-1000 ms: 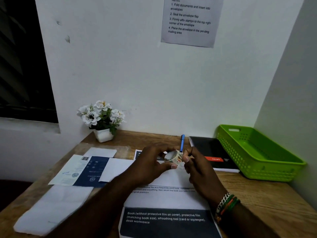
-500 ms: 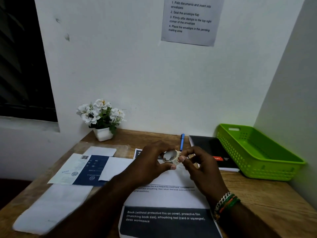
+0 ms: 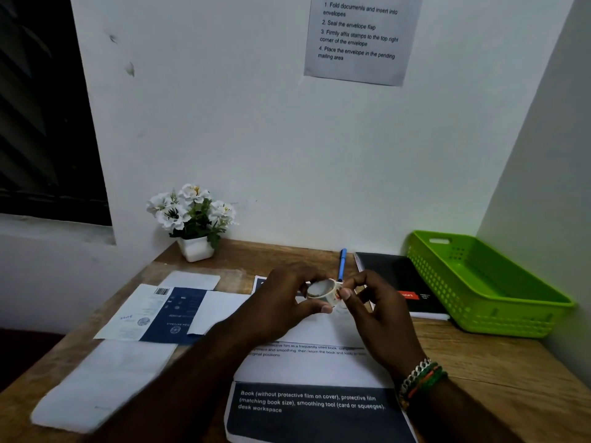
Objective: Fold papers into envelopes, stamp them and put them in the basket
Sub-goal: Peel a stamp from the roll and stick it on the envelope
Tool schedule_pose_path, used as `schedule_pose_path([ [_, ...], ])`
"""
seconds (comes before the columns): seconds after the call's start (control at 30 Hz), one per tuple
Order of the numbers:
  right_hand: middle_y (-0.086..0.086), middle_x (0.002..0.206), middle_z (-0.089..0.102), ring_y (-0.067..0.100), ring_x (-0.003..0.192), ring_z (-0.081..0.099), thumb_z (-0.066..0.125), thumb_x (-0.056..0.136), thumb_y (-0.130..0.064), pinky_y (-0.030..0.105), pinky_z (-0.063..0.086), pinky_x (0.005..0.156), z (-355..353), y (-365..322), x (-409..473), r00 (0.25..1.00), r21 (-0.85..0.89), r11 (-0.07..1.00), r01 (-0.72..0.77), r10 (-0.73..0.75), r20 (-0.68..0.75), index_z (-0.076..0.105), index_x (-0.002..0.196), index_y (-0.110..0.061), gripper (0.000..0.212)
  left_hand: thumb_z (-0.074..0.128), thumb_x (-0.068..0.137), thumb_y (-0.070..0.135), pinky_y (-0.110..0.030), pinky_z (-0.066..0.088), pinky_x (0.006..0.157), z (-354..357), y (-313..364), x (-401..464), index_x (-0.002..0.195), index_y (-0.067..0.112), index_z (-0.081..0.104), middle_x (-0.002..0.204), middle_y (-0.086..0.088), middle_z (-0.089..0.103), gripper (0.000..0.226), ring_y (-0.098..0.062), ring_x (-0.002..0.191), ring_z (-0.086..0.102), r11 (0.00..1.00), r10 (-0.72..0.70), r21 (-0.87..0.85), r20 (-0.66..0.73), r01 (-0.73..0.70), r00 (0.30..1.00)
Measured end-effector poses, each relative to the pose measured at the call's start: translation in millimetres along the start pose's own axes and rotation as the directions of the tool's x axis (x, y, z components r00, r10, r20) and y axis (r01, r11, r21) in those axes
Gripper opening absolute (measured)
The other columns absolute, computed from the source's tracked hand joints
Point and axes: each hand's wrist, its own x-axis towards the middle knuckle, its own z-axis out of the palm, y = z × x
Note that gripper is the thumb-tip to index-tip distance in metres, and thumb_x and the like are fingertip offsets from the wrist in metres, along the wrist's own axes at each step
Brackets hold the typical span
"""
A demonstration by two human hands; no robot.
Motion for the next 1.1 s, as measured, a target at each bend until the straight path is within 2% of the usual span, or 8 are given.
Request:
schedule_pose_path([
  [0.23,-0.010,0.090,0.069,0.013,0.076,0.064,0.071,0.093,-0.018,0.014,0.045,0.068,0.1,-0.3,-0.7,0.999,-0.014,0.999,0.043,-0.043,-0.018,0.065,0.087,-0.027,0.012,0.084,0.083,0.035,-0.010,0.048,0.083,-0.4,-1.7,-0.3,0.118,0.029,0.074,0.110,0.015,0.073,0.037,0.000,0.101,0.066,0.999,-0.032,-0.032,-0.003,0.032,0.999],
  [0.53,-0.012,0.090,0.066,0.013,0.077,0.063,0.071,0.093,-0.017,0.013,0.044,0.069,0.3,-0.8,-0.4,0.995,-0.053,0.994,0.092,-0.094,-0.026,0.066,0.088,-0.024,0.010,0.085,0.083,0.028,-0.006,0.044,0.076,0.4,0.3,1.5,0.113,0.022,0.076,0.103,0.013,0.075,0.032,0.000,0.094,0.066,0.998,-0.048,-0.046,-0.027,0.046,0.999],
  [0.73,-0.012,0.090,0.066,0.011,0.077,0.062,0.071,0.093,-0.013,0.012,0.043,0.069,-1.0,-1.5,-0.4,0.991,-0.066,0.990,0.124,-0.126,-0.032,0.066,0.088,-0.022,0.012,0.085,0.083,0.030,-0.008,0.045,0.074,1.5,-1.7,3.2,0.110,0.026,0.077,0.100,0.016,0.076,0.028,0.000,0.089,0.067,0.994,-0.087,-0.073,-0.024,0.085,0.996],
  [0.87,-0.013,0.089,0.063,0.009,0.077,0.061,0.071,0.093,-0.010,0.009,0.041,0.070,-2.1,-2.6,-0.2,0.984,-0.088,0.982,0.170,-0.173,-0.032,0.066,0.088,-0.019,0.012,0.085,0.083,0.025,-0.005,0.044,0.075,1.9,-0.1,4.4,0.109,0.022,0.078,0.100,0.014,0.077,0.026,0.005,0.087,0.067,0.991,-0.090,-0.106,-0.028,0.086,0.996],
  [0.97,-0.016,0.089,0.062,0.007,0.077,0.060,0.069,0.093,-0.015,0.009,0.040,0.069,-2.4,-2.5,-0.2,0.979,-0.105,0.975,0.197,-0.202,-0.032,0.066,0.087,-0.021,0.009,0.085,0.083,0.024,-0.004,0.044,0.073,2.4,1.7,4.1,0.106,0.020,0.079,0.098,0.012,0.077,0.024,0.009,0.084,0.065,0.987,-0.102,-0.127,-0.027,0.098,0.994],
  [1.1,-0.016,0.090,0.061,0.009,0.078,0.060,0.071,0.093,-0.010,0.009,0.040,0.067,-2.6,-3.0,-0.4,0.978,-0.108,0.973,0.203,-0.208,-0.034,0.066,0.087,-0.021,0.013,0.085,0.084,0.026,-0.005,0.045,0.073,3.6,3.6,3.2,0.104,0.022,0.078,0.095,0.015,0.076,0.022,0.011,0.084,0.066,0.983,-0.130,-0.133,-0.046,0.123,0.990],
])
